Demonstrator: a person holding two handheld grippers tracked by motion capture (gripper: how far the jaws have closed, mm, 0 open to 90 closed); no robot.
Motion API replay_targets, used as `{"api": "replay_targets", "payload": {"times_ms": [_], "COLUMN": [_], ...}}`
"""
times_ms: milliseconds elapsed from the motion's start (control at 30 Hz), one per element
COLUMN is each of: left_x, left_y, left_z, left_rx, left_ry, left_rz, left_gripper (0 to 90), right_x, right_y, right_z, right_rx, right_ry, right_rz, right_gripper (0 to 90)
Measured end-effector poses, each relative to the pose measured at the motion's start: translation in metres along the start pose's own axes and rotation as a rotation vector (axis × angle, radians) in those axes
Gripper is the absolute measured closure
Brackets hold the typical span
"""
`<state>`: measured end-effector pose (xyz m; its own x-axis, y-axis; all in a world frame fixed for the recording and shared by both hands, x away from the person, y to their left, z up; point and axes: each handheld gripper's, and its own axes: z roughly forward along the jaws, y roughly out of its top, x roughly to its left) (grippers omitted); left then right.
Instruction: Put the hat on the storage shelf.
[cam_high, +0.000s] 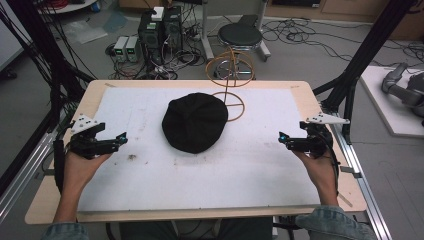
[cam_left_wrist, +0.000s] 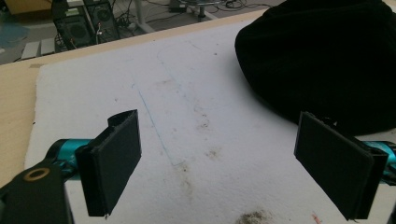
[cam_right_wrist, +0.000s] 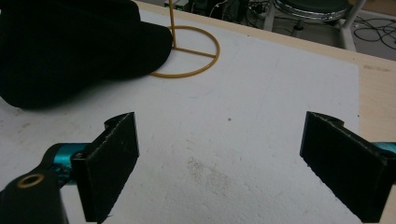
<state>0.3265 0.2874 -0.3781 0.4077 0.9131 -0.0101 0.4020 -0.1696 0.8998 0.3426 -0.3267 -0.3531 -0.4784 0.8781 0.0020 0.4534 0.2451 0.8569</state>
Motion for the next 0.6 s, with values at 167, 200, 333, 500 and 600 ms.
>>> {"api": "replay_targets", "payload": {"times_ms": [167, 200, 333, 500, 600], "left_x": [0.000, 0.000, -0.001, -0.006, -0.011], "left_y": [0.000, 0.001, 0.002, 0.006, 0.011], "left_z": [0.000, 0.000, 0.001, 0.007, 0.014], "left_rx": [-0.001, -0.003, -0.009, -0.028, -0.039], "left_ry": [0.002, 0.005, 0.002, -0.024, -0.041], "left_rz": [-0.008, -0.005, -0.003, 0.013, 0.027], "left_gripper": [15.2, 15.2, 15.2, 15.3, 15.3], "right_x": [-0.001, -0.001, -0.001, 0.001, 0.003], "right_y": [-0.001, -0.001, -0.002, -0.005, -0.009], "right_z": [0.000, 0.000, 0.000, -0.001, -0.003], "right_rx": [0.003, 0.004, 0.000, 0.006, 0.014], "right_ry": [-0.002, -0.003, -0.002, -0.003, -0.004], "right_rz": [0.010, 0.009, 0.006, 0.001, -0.007], "right_gripper": [11.3, 11.4, 11.4, 11.4, 11.4]}}
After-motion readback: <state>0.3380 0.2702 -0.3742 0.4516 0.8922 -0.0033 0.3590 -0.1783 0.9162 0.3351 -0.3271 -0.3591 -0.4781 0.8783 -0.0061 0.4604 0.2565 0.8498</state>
